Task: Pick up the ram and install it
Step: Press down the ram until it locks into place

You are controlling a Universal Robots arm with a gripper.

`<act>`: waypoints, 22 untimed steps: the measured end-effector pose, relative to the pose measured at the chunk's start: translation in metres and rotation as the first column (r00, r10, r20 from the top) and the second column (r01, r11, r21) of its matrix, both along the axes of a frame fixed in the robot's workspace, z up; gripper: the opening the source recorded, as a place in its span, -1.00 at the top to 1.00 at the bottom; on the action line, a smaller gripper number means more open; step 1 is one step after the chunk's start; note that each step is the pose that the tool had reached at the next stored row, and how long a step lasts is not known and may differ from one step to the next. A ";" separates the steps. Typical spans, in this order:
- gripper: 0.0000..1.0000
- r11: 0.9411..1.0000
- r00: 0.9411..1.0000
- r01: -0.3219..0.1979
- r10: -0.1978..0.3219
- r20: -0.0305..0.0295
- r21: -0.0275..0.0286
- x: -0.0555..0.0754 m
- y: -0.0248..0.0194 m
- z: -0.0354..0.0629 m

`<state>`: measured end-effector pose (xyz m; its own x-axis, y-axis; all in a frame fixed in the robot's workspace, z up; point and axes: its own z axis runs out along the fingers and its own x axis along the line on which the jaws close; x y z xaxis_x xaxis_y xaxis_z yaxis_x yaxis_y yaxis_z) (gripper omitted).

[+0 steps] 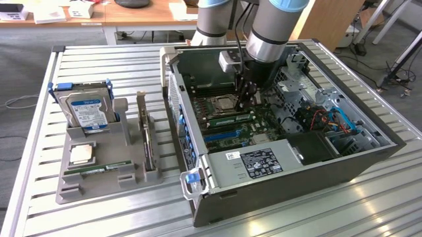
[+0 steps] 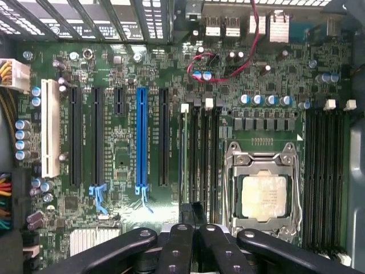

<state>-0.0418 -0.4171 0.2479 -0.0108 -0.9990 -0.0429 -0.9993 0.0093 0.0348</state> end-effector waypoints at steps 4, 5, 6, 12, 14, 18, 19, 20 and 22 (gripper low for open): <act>0.79 1.000 1.000 0.000 0.000 0.000 0.000 0.000 0.0001 -0.0001; 0.79 1.000 1.000 0.000 0.000 0.000 0.000 0.000 0.0002 -0.0009; 0.79 1.000 1.000 0.000 0.000 0.000 0.000 0.000 0.0001 -0.0017; 0.79 1.000 1.000 0.000 0.000 0.000 0.000 0.000 0.0000 -0.0065; 0.79 1.000 1.000 0.000 0.000 0.000 0.000 0.000 0.0000 -0.0071; 0.79 1.000 1.000 0.000 0.000 0.000 0.000 0.001 0.0000 -0.0073; 0.79 1.000 1.000 0.000 0.000 0.000 0.000 0.001 -0.0001 -0.0075; 0.79 1.000 1.000 0.000 0.000 0.000 0.000 0.001 0.0000 -0.0079; 0.79 1.000 1.000 0.000 0.000 0.000 0.000 0.001 -0.0001 -0.0090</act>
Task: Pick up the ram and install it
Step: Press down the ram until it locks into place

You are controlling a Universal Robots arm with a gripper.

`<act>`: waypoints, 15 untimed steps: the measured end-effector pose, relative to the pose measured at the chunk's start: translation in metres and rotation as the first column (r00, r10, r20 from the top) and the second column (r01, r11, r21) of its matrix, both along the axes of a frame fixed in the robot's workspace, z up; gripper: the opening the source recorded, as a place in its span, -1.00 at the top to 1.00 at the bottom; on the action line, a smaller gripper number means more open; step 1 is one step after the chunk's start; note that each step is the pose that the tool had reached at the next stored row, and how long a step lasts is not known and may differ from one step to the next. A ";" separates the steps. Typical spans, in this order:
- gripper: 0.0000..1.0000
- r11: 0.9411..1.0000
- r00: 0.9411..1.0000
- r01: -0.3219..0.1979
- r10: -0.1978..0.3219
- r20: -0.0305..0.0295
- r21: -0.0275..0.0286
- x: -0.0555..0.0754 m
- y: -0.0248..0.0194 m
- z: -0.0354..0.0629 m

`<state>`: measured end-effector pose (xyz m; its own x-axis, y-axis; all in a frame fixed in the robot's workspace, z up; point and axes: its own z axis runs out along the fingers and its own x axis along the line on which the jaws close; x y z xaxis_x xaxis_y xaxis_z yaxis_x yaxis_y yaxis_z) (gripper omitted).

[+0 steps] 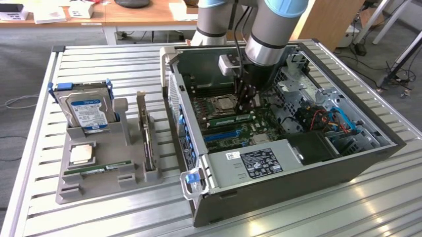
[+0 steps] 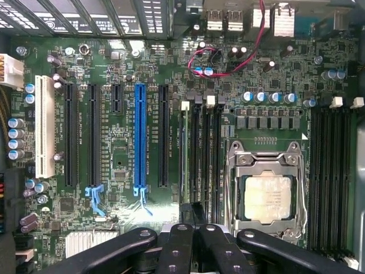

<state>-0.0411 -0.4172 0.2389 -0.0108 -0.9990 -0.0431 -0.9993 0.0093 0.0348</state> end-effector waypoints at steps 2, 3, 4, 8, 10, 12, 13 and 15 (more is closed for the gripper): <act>0.79 1.000 1.000 0.000 0.000 0.000 0.000 0.000 -0.0001 -0.0002; 0.79 1.000 1.000 0.000 0.000 0.000 0.000 0.000 -0.0001 -0.0003; 0.79 1.000 1.000 0.000 0.000 0.000 0.000 0.000 0.0000 -0.0009; 0.79 1.000 1.000 0.000 0.000 0.000 0.000 0.000 0.0000 -0.0037; 0.79 1.000 1.000 0.000 0.000 0.000 0.000 0.000 -0.0001 -0.0043; 0.79 1.000 1.000 0.000 0.000 0.000 0.000 0.000 -0.0001 -0.0043; 0.79 1.000 1.000 0.000 0.000 0.000 0.000 0.000 0.0000 -0.0046; 0.79 1.000 1.000 0.000 0.000 0.000 0.000 0.000 0.0000 -0.0059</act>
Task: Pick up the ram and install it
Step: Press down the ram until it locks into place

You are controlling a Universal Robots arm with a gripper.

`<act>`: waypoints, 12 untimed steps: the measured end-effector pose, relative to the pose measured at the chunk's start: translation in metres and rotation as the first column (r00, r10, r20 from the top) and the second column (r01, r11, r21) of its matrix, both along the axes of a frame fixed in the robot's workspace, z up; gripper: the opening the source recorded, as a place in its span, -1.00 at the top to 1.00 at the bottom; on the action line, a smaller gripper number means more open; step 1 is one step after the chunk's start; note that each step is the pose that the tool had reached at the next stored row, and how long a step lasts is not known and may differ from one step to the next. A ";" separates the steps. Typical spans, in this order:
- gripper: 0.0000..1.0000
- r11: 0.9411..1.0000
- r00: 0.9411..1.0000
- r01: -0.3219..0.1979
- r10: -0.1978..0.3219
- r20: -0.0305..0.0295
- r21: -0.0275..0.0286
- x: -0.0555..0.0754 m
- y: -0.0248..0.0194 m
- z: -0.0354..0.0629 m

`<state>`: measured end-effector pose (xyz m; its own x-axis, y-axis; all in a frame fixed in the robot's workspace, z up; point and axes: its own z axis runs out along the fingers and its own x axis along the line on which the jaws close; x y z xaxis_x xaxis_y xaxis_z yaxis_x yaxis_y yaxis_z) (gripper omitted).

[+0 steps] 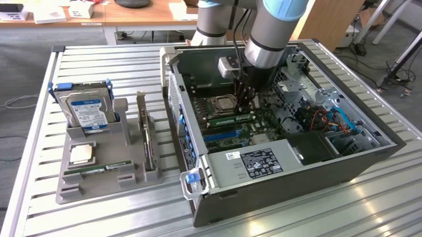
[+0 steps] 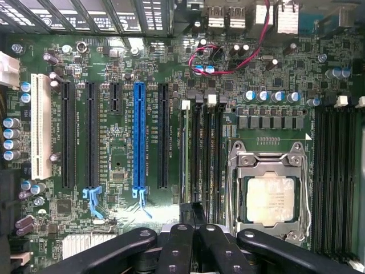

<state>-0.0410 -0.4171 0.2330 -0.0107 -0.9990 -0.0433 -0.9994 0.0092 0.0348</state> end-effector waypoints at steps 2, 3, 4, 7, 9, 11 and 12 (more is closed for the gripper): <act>0.79 1.000 1.000 0.000 0.000 0.000 0.000 0.000 -0.0001 -0.0007; 0.79 1.000 1.000 0.000 0.000 0.000 0.000 0.000 -0.0001 -0.0009; 0.79 1.000 1.000 0.000 0.000 0.000 0.000 0.000 -0.0001 -0.0009; 0.79 1.000 1.000 0.000 0.000 0.000 0.000 0.000 0.0000 -0.0011; 0.79 1.000 1.000 0.000 0.000 0.000 0.001 0.000 0.0000 -0.0018; 0.79 1.000 1.000 0.000 0.000 0.000 0.001 0.000 -0.0001 -0.0025; 0.79 1.000 1.000 0.000 0.000 0.000 0.001 0.000 -0.0001 -0.0026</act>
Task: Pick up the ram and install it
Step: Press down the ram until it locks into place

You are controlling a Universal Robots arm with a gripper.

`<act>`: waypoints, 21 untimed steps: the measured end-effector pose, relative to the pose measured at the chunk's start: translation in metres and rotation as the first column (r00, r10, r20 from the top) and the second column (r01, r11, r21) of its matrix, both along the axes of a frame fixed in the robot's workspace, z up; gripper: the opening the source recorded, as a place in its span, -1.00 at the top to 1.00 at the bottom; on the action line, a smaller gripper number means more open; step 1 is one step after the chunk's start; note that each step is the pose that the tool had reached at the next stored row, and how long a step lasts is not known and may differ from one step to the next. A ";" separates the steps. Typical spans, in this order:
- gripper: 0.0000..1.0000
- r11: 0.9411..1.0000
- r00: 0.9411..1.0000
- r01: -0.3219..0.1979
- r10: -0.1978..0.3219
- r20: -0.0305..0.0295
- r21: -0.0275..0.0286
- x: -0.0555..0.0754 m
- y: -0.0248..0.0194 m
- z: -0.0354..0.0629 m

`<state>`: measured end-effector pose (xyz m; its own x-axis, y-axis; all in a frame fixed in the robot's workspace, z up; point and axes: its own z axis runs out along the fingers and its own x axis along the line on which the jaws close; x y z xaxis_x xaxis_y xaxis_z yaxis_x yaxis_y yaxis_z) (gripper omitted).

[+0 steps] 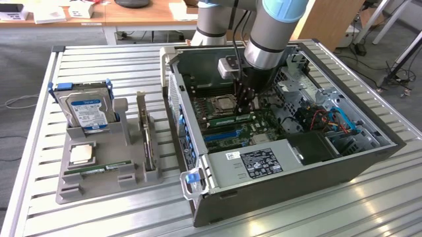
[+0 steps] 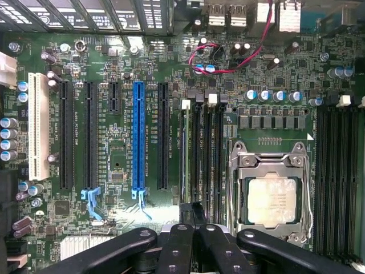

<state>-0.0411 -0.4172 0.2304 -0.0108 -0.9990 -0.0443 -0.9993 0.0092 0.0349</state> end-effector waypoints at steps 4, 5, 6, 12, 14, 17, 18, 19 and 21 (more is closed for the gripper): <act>0.79 1.000 1.000 0.000 0.000 0.000 0.007 0.000 0.0001 -0.0003; 0.79 1.000 1.000 0.000 0.000 0.000 0.010 0.000 0.0000 -0.0003; 0.79 1.000 1.000 0.000 0.000 0.000 0.011 0.000 0.0001 -0.0006; 0.79 1.000 1.000 0.000 0.000 0.000 0.011 0.000 0.0000 -0.0013; 0.79 1.000 1.000 0.000 0.000 0.000 0.011 0.000 0.0000 -0.0013; 0.79 1.000 1.000 0.000 0.000 0.000 0.010 0.000 0.0000 -0.0014; 0.79 1.000 1.000 0.000 0.000 0.000 0.009 0.000 0.0000 -0.0014; 0.79 1.000 1.000 0.000 0.000 0.000 0.008 0.000 0.0000 -0.0014; 0.79 1.000 1.000 0.000 0.000 0.000 0.005 0.000 0.0000 -0.0015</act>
<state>-0.0410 -0.4172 0.2289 -0.0108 -0.9987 -0.0496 -0.9994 0.0091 0.0348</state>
